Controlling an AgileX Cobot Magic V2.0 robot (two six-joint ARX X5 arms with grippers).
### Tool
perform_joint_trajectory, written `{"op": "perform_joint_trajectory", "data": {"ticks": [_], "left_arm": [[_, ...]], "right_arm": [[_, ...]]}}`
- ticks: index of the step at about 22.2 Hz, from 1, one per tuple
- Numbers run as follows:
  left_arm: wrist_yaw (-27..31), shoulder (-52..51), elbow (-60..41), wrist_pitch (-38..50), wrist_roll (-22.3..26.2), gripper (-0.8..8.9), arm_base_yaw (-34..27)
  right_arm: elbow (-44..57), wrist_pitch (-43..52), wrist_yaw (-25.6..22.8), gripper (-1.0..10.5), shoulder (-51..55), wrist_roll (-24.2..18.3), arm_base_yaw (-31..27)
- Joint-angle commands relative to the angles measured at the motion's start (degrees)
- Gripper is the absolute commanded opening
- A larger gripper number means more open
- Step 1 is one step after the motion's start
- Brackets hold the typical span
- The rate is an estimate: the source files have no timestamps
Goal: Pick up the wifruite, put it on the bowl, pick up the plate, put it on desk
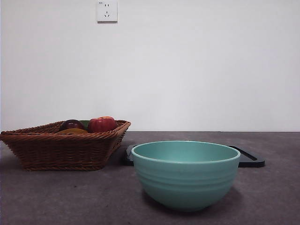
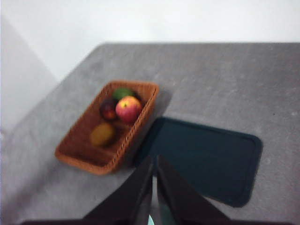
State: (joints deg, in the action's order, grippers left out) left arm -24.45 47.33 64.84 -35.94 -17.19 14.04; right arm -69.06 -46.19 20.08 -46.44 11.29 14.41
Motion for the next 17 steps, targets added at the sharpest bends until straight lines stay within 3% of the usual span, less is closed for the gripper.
{"op": "perform_joint_trajectory", "data": {"ticks": [1, 7, 14, 15, 17], "left_arm": [[-2.54, 1.6, 2.08, -1.01, 3.52, 0.16, 1.44], [-3.21, 1.6, 2.08, -3.91, 4.59, 0.19, 2.97], [-4.17, 1.2, 2.08, -8.15, 5.95, 0.31, 3.13], [-4.17, 1.22, 2.08, -9.07, 6.34, 0.42, 3.13], [-4.17, 1.22, 2.08, -10.14, 6.71, 1.65, 3.13]], "right_arm": [[-1.95, -1.88, 0.94, 0.1, -0.68, -7.13, 0.7], [-2.58, -5.95, 1.05, 0.1, 0.33, -11.72, 1.01], [-2.58, -9.16, 0.81, 0.1, 2.62, -12.04, 0.98], [-2.58, -9.33, 0.57, 0.2, 2.93, -12.07, 0.98], [-2.58, -9.53, 0.44, 1.7, 3.21, -12.04, 0.98]]}}
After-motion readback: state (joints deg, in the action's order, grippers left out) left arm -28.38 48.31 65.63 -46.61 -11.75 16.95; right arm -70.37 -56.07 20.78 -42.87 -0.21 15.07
